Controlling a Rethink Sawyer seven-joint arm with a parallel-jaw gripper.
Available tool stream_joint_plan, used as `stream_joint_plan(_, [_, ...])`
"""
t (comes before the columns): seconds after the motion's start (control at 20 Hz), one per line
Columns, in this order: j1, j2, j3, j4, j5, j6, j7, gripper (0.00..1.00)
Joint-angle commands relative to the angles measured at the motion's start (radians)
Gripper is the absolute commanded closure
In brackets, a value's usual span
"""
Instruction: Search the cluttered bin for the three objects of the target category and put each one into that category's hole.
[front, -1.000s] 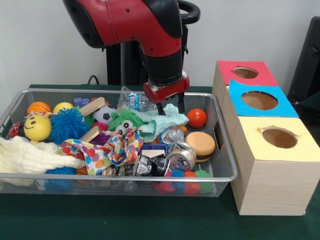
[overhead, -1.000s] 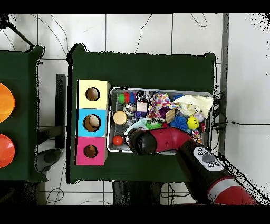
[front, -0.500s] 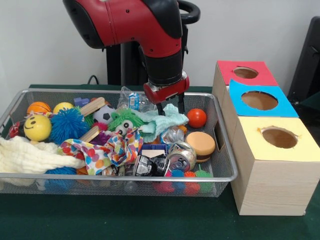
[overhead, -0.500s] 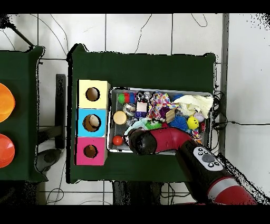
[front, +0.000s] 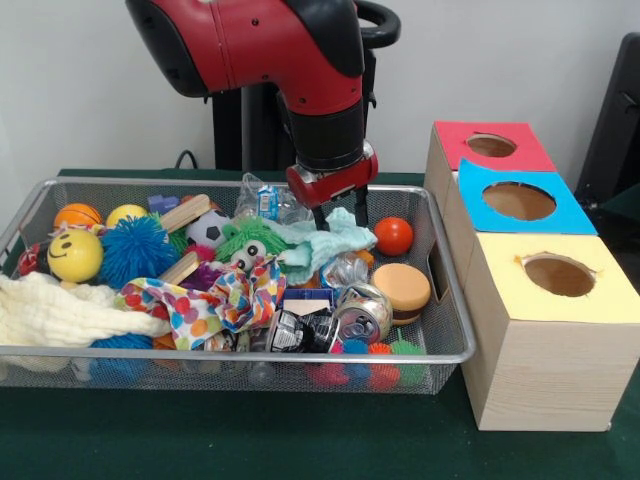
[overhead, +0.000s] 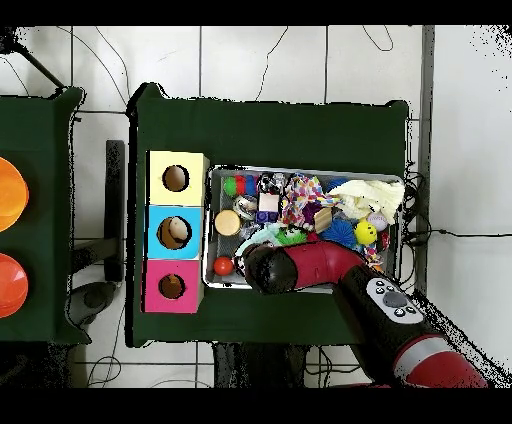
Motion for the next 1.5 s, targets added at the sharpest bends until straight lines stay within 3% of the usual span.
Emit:
stream_joint_plan(0.05, [-0.012,0.024,0.004,-0.097,-0.079,-0.078,0.026,0.0])
stream_joint_plan(0.3, [-0.001,0.021,-0.008,-0.099,-0.08,-0.075,0.036,0.0])
stream_joint_plan(0.35, [0.004,0.02,-0.013,-0.101,-0.081,-0.076,0.037,1.0])
stream_joint_plan(1.15, [-0.011,0.017,0.007,-0.099,-0.102,-0.069,0.017,1.0])
stream_joint_plan(1.5, [-0.007,-0.028,0.011,-0.079,-0.081,-0.032,0.018,1.0])
